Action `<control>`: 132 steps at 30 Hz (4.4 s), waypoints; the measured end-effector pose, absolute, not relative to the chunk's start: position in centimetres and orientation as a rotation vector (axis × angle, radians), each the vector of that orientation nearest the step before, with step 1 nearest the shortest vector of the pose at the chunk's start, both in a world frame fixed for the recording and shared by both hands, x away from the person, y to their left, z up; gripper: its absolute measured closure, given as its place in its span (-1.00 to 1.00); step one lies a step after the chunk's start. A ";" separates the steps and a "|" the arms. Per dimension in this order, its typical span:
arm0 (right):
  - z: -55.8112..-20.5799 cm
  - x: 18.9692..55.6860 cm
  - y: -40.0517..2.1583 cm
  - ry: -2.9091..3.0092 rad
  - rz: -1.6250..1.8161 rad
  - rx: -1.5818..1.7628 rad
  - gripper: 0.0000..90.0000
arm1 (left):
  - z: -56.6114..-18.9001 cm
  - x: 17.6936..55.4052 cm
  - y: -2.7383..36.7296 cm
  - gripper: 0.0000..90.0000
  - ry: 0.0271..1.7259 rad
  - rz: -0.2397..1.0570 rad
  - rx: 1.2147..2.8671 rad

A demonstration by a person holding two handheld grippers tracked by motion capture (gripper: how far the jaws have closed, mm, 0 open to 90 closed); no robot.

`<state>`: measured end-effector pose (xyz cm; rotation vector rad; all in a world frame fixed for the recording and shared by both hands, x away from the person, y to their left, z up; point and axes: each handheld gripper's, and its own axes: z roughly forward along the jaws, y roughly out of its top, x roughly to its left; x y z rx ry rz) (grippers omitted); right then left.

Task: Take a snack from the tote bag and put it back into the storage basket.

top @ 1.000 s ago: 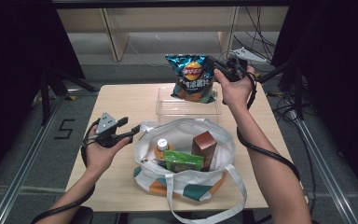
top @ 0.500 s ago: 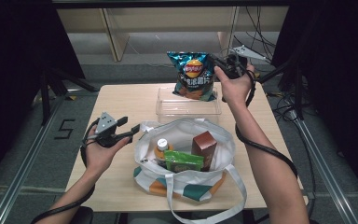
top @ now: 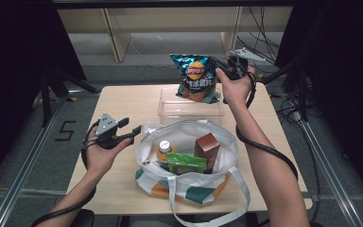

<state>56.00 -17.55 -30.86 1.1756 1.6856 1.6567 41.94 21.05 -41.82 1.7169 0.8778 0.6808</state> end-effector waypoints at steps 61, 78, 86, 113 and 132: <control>-33.6 59.0 -17.5 1.682 1.603 1.298 1.00 | -41.8 42.0 20.9 -0.13 0.883 0.673 1.711; -34.1 59.4 -17.5 1.673 1.610 1.324 1.00 | -41.8 42.0 21.0 -0.13 0.873 0.675 1.709; -34.5 59.6 -17.7 1.664 1.603 1.365 1.00 | -41.8 42.1 21.0 -0.13 0.882 0.674 1.706; -36.4 60.3 -17.9 1.669 1.583 1.429 1.00 | -42.0 42.2 20.9 -0.13 0.884 0.671 1.714; -36.9 60.3 -18.2 1.675 1.497 1.411 0.98 | -42.0 42.1 20.9 -0.14 0.881 0.670 1.719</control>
